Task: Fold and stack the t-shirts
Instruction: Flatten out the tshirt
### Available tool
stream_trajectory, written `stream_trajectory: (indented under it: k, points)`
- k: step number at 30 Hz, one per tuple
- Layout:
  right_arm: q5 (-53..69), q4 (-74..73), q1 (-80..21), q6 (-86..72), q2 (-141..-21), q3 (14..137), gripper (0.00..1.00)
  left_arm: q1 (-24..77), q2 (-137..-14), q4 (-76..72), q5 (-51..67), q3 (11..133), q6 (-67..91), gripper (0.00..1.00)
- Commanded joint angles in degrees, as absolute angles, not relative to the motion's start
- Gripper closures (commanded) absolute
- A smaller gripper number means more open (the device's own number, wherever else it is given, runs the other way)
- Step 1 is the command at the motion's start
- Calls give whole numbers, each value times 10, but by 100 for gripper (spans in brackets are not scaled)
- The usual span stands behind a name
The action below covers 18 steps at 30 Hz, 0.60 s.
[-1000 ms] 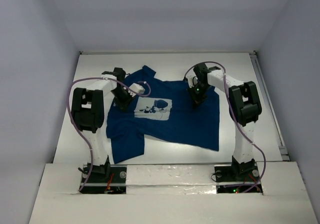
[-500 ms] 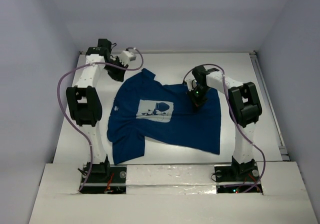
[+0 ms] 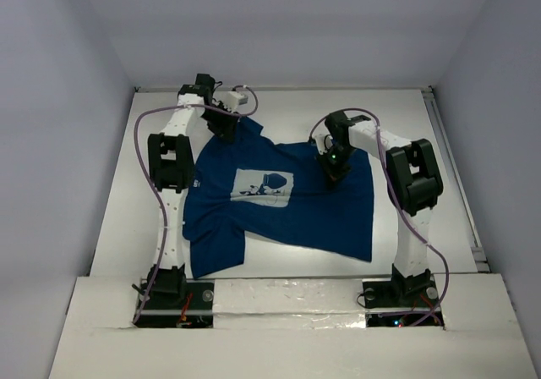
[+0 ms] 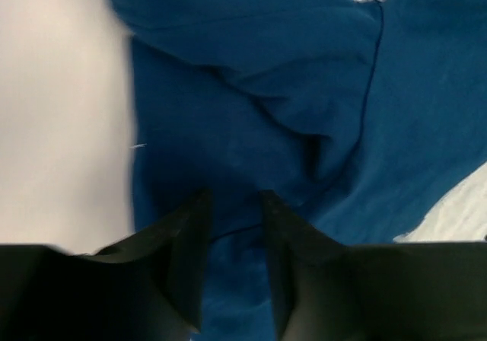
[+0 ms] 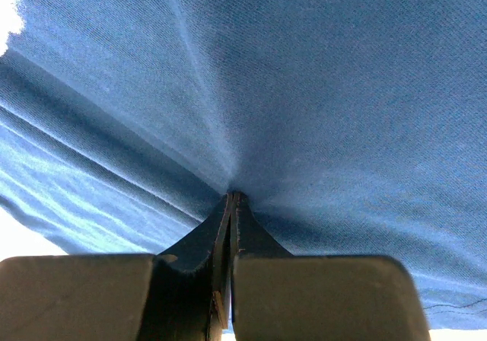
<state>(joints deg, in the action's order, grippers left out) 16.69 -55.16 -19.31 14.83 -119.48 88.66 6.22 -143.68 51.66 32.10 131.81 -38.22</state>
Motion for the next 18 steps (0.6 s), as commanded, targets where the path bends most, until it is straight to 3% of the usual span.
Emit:
stream_trajectory:
  k: [1, 7, 18]
  points:
    - [177, -554, -192, 159, -1170, 882, 100, 69, -1407, 489, 329, 1316, -352, 64]
    - [183, -548, -197, 162, -1161, 871, 100, 69, -1414, 483, 324, 1332, -350, 60]
    - [195, -541, -197, 163, -1155, 864, 100, 69, -1389, 382, 277, 1298, -314, 62]
